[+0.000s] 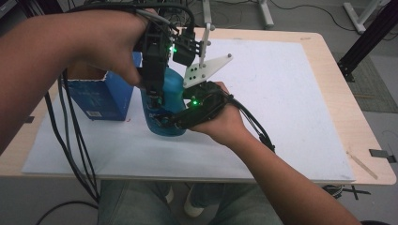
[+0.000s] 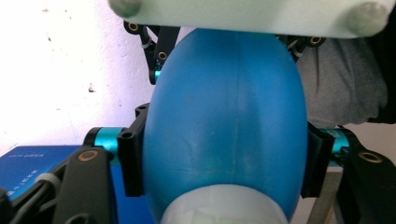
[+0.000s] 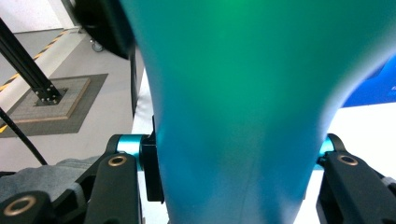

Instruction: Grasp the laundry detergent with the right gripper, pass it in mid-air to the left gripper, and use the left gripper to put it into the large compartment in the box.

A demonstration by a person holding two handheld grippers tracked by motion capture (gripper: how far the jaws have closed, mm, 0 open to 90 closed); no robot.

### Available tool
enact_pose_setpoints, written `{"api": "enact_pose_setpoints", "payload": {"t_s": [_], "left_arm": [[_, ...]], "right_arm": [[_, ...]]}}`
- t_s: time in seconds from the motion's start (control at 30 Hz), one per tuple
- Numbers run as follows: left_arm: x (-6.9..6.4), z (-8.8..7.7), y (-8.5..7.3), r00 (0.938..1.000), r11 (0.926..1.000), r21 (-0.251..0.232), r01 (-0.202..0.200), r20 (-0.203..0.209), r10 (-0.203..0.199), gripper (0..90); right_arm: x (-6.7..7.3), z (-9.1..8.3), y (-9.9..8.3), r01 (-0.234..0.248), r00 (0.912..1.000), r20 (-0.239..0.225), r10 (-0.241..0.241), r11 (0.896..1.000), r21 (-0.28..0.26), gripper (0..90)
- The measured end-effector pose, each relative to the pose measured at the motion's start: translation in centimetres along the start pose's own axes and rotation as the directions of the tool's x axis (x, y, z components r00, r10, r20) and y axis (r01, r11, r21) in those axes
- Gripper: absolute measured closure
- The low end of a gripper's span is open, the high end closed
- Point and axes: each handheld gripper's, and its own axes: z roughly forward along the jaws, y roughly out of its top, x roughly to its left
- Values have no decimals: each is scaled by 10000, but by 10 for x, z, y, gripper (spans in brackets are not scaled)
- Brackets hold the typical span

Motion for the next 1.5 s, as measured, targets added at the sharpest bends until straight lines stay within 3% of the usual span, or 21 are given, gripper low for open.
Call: {"api": "enact_pose_setpoints", "payload": {"t_s": [0.43,0.5,0.8,0.9,1.0,1.23,1.27,1.43,1.5], "left_arm": [[-1,-1,2,9993,9997,-89,-227,-313,225,379],[-3,-3,3,9990,9997,66,-230,-381,233,380],[-5,-4,3,9993,9998,5,-187,-336,187,382],[-7,-4,3,9990,9998,12,-189,-409,189,381],[-5,-5,0,9992,9999,40,-122,-386,124,381],[-2,-8,-7,9991,9998,2,176,-376,-176,381],[-2,-9,-9,9990,9996,12,266,-348,-265,381],[1,-17,-15,9964,9963,198,831,-199,-827,381],[2,-24,-19,9928,9928,179,1188,-203,-1184,380]], "right_arm": [[-2,-1,0,-50,9999,-94,48,9998,-197,455],[-2,-2,0,-31,10000,-74,29,9998,-220,455],[-1,-4,1,115,9998,-159,-118,9997,-206,428],[-3,-5,0,-455,9968,-661,448,9989,-91,329],[-1,-8,-2,-309,9977,-591,326,9991,291,281],[-2,-29,-6,-285,9996,59,282,9979,582,169],[-2,-31,-6,-301,9994,161,291,9973,667,126],[-4,-47,-6,-123,9988,476,68,9932,1162,115],[-4,-53,-5,-85,9971,763,-27,9894,1452,19]]}}
